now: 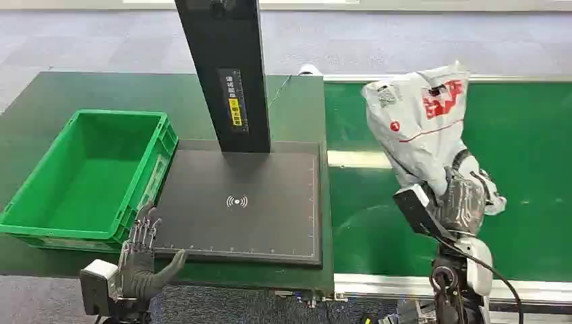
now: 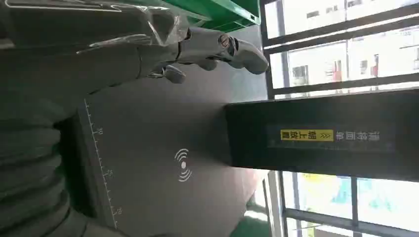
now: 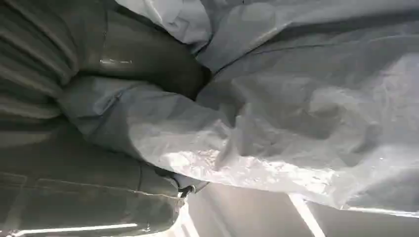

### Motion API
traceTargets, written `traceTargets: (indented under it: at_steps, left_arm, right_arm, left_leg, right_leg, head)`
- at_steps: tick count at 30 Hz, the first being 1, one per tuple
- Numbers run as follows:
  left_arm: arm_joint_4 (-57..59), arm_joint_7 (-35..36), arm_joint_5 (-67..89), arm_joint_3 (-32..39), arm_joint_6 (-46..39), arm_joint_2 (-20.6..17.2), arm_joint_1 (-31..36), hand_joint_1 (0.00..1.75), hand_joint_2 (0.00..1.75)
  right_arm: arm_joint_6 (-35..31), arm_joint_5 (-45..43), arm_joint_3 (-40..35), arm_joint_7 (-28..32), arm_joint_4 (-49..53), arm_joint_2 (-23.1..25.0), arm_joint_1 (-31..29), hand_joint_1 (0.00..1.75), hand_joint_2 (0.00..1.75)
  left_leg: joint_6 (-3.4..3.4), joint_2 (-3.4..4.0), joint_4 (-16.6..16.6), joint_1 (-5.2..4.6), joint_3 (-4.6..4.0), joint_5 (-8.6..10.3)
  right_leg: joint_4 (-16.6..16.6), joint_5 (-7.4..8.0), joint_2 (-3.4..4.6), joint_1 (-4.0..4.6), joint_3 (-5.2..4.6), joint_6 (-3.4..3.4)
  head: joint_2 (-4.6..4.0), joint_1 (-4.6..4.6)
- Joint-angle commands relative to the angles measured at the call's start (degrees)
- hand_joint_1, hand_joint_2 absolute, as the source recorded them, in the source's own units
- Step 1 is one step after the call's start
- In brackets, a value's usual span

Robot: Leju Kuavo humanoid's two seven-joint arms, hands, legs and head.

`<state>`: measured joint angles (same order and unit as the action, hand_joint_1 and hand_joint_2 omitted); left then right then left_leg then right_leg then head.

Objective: Moved the parcel from conveyor to table for the left to box.

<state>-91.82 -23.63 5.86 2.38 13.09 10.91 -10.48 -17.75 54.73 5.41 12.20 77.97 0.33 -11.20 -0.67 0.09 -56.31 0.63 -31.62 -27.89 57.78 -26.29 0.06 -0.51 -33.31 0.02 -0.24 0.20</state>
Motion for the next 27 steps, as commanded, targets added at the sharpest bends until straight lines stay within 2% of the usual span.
traceTargets:
  at_steps: [1,8,9,13,16,20,24,27]
  left_arm:
    - [7.02,-0.52,-0.35,-2.47,0.09,-2.20,4.02,0.00,1.75]
    - [7.14,-0.81,-0.55,-2.88,-0.23,-2.47,4.11,0.00,1.75]
    - [7.19,-0.92,-0.68,-2.99,-0.22,-2.55,4.17,0.00,1.75]
    - [8.78,-0.86,-0.86,-4.25,0.15,-3.22,5.77,0.00,1.75]
    - [8.95,-0.65,-1.20,-4.54,-0.12,-3.28,5.97,0.00,1.75]
    - [8.16,-0.96,-1.84,-4.93,-1.07,-3.83,4.44,0.00,1.75]
    - [10.37,-1.61,-2.74,-5.63,-1.16,-4.85,5.48,0.00,1.75]
    - [10.67,-2.07,-3.50,-6.04,-1.81,-5.23,5.57,0.00,1.75]
  right_arm:
    - [11.29,-17.90,-17.27,5.27,-0.07,5.29,-3.19,1.75,1.75]
    - [9.83,-19.18,-18.53,5.24,-0.88,4.14,-3.68,1.75,1.75]
    - [12.57,-21.50,-18.97,5.59,-1.19,4.06,-3.84,1.75,1.75]
    - [22.50,-28.82,-26.75,6.99,-9.79,6.48,-9.58,1.75,1.75]
    - [26.24,-32.73,-31.79,6.94,-16.85,8.28,-13.28,1.75,1.75]
    - [24.46,-34.08,-37.35,6.73,-25.98,9.74,-19.23,1.75,1.75]
    - [28.82,-38.13,-37.59,6.39,-33.73,10.75,-23.88,1.75,1.75]
    - [28.54,-37.49,-39.82,6.50,-37.99,11.98,-26.65,1.75,1.75]
  left_leg:
    - [-0.01,0.21,0.08,-0.02,0.08,0.02]
    - [0.03,0.04,0.08,-0.02,0.08,0.06]
    - [0.04,0.03,0.06,-0.02,0.06,0.05]
    - [0.03,0.30,0.09,-0.02,0.08,0.05]
    - [0.01,0.27,0.10,0.00,0.07,0.06]
    - [-0.01,0.36,0.08,0.05,0.12,0.05]
    - [0.01,0.34,0.14,0.06,0.14,0.10]
    - [0.00,0.16,0.05,0.06,0.07,0.08]
  right_leg:
    - [-0.03,0.06,0.21,-0.01,-0.03,-0.04]
    - [-0.05,0.02,0.03,-0.01,0.07,0.00]
    - [-0.04,0.01,0.02,-0.02,0.06,0.00]
    - [-0.04,0.09,0.29,-0.01,0.00,-0.03]
    - [-0.04,0.09,0.26,0.00,0.01,-0.05]
    - [-0.01,0.09,0.35,0.05,-0.02,-0.04]
    - [-0.06,0.12,0.33,0.07,0.03,-0.02]
    - [0.02,0.04,0.15,0.06,0.02,-0.01]
  head:
    - [0.00,0.00]
    - [0.00,-0.02]
    - [0.00,0.00]
    - [0.00,0.02]
    - [0.00,0.00]
    - [0.00,0.00]
    - [0.00,0.02]
    - [0.00,0.00]
